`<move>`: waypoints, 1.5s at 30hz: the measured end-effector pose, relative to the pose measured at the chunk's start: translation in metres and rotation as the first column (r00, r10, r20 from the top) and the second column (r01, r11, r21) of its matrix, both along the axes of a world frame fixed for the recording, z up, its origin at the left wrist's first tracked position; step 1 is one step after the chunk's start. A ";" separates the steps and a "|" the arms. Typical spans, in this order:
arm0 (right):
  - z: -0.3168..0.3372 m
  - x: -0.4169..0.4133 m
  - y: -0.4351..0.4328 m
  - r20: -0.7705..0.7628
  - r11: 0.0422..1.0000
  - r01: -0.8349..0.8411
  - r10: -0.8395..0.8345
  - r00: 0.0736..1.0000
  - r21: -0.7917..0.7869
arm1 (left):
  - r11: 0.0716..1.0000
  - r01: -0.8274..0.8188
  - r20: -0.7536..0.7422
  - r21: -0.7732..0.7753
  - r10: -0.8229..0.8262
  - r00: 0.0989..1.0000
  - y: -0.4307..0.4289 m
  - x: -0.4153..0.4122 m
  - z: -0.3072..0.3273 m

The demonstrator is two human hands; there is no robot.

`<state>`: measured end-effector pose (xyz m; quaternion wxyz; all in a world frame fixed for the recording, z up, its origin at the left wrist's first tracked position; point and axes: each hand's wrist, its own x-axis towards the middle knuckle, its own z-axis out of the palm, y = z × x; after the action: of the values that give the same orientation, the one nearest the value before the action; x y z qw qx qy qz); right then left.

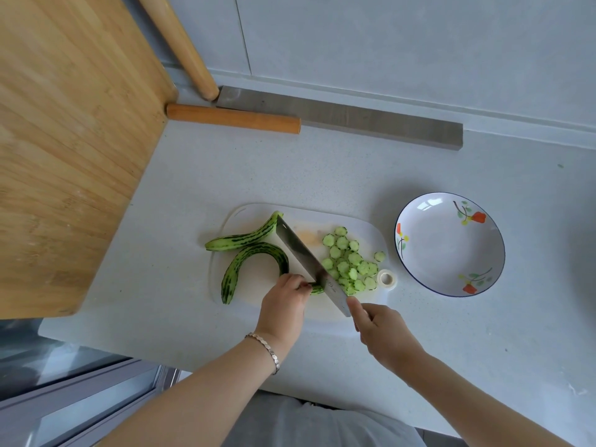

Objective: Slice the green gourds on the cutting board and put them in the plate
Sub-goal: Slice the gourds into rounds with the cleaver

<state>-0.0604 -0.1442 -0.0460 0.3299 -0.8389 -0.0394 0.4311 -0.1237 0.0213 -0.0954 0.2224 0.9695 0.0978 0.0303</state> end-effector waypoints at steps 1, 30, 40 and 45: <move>-0.002 -0.001 0.002 0.012 1.000 -0.010 0.010 1.000 -0.010 | 1.000 -0.004 0.001 0.002 0.004 1.000 -0.001 0.000 0.000; 0.020 0.051 -0.025 0.396 0.737 -0.521 0.673 0.625 -0.430 | 0.886 0.441 -0.696 -0.146 -0.408 0.590 0.033 0.070 0.060; 0.001 0.057 -0.030 0.466 0.654 -0.656 0.746 0.475 -0.378 | 0.907 0.408 -0.641 -0.101 -0.373 0.671 0.028 0.096 0.031; 0.007 0.055 -0.038 0.562 0.691 -0.650 0.688 0.459 -0.316 | 0.933 0.353 -0.633 -0.066 -0.313 0.708 0.028 0.105 0.018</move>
<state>-0.0056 -0.1820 -0.0395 0.0758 -0.8573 -0.4632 0.2118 -0.0182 0.0488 -0.0778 0.1490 0.9299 -0.0104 -0.3360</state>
